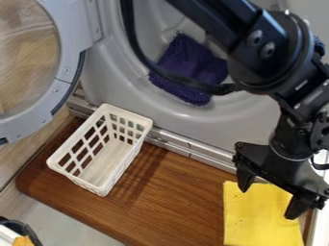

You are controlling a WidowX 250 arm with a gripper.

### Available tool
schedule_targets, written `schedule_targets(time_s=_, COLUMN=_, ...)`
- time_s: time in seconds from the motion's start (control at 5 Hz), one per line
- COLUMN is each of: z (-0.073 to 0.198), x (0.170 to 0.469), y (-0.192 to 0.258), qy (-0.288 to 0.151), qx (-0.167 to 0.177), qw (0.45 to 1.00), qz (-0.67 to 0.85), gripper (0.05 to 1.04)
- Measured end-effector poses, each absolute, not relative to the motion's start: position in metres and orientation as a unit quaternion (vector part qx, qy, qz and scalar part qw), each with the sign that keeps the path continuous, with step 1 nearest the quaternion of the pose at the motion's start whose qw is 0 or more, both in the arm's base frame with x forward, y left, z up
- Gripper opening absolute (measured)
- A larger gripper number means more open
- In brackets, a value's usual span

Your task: Pick the purple cloth out of the washing machine and put it in the white basket

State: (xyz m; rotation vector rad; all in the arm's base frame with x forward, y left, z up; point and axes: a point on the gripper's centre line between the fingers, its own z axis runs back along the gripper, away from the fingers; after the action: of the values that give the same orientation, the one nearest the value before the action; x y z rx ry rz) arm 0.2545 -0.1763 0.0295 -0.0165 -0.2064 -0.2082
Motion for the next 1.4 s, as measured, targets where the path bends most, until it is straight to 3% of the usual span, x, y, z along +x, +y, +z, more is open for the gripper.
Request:
schedule_targets(time_s=0.4, z=0.027, x=0.264, y=-0.151, qy=-0.09, qx=0.009, qw=0.992, qz=-0.083, gripper=1.001)
schedule_targets(time_s=0.6, z=0.054, x=0.294, y=-0.112, qy=-0.117, qx=0.023, qw=0.992, qz=-0.045, gripper=1.0)
schedule_targets(time_s=0.8, z=0.082, x=0.33, y=-0.073, qy=-0.148, qx=0.062, qw=0.987, qz=-0.013, gripper=1.0)
schedule_targets(time_s=1.0, z=0.093, x=0.36, y=-0.044, qy=-0.191, qx=0.076, qw=0.978, qz=0.014, gripper=1.0)
schedule_targets(time_s=1.2, z=0.097, x=0.38, y=-0.03, qy=-0.226, qx=0.121, qw=0.967, qz=0.005, gripper=1.0)
schedule_targets(time_s=1.4, z=0.082, x=0.389, y=-0.022, qy=-0.236, qx=0.151, qw=0.96, qz=0.011, gripper=1.0)
